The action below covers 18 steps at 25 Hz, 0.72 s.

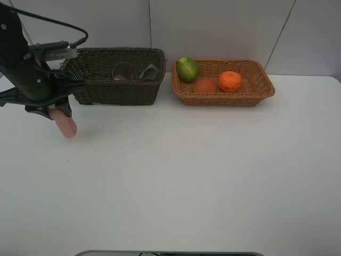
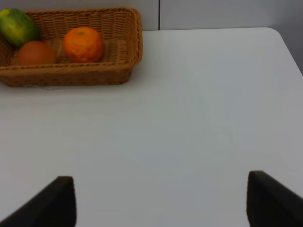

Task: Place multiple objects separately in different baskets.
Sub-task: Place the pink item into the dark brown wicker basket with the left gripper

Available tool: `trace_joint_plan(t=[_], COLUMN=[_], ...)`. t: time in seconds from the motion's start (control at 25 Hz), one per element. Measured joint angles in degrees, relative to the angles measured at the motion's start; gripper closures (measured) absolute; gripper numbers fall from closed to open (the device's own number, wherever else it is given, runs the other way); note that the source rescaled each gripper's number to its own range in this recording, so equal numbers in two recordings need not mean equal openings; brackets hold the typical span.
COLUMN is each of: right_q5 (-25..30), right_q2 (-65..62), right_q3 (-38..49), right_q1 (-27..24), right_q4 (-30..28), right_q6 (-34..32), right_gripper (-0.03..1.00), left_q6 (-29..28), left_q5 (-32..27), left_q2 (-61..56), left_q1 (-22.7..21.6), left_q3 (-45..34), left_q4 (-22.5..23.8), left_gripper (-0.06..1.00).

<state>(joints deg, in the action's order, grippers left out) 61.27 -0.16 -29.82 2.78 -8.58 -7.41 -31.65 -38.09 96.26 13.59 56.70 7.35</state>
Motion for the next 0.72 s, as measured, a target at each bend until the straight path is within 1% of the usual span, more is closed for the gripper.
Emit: trace_joint_plan(t=[0.16,0.28,0.4,0.48,0.72], right_q5=[0.0,0.0,0.0,0.0,0.0], right_q2=[0.0,0.0,0.0,0.0,0.0], right_q3=[0.0,0.0,0.0,0.0,0.0], right_q1=[0.0,0.0,0.0,0.0,0.0], right_q4=[0.0,0.0,0.0,0.0,0.0], right_q6=[0.0,0.0,0.0,0.0,0.0], right_gripper=[0.06,0.06,0.06,0.06,0.06], left_q6=[0.0,0.2,1.1,1.5,1.5], left_q5=[-1.8,-1.9,-1.3,1.8,16.3], left_q2=[-4.0,-5.3,-5.4,-5.4,-3.4], left_q1=[0.0,0.0,0.0,0.0,0.0], left_q3=[5.1,8.6,11.3,11.9,12.4], left_q4=[1.7,2.2,3.9,5.5,8.9], left_gripper=[0.93,0.93,0.93,0.93,0.93])
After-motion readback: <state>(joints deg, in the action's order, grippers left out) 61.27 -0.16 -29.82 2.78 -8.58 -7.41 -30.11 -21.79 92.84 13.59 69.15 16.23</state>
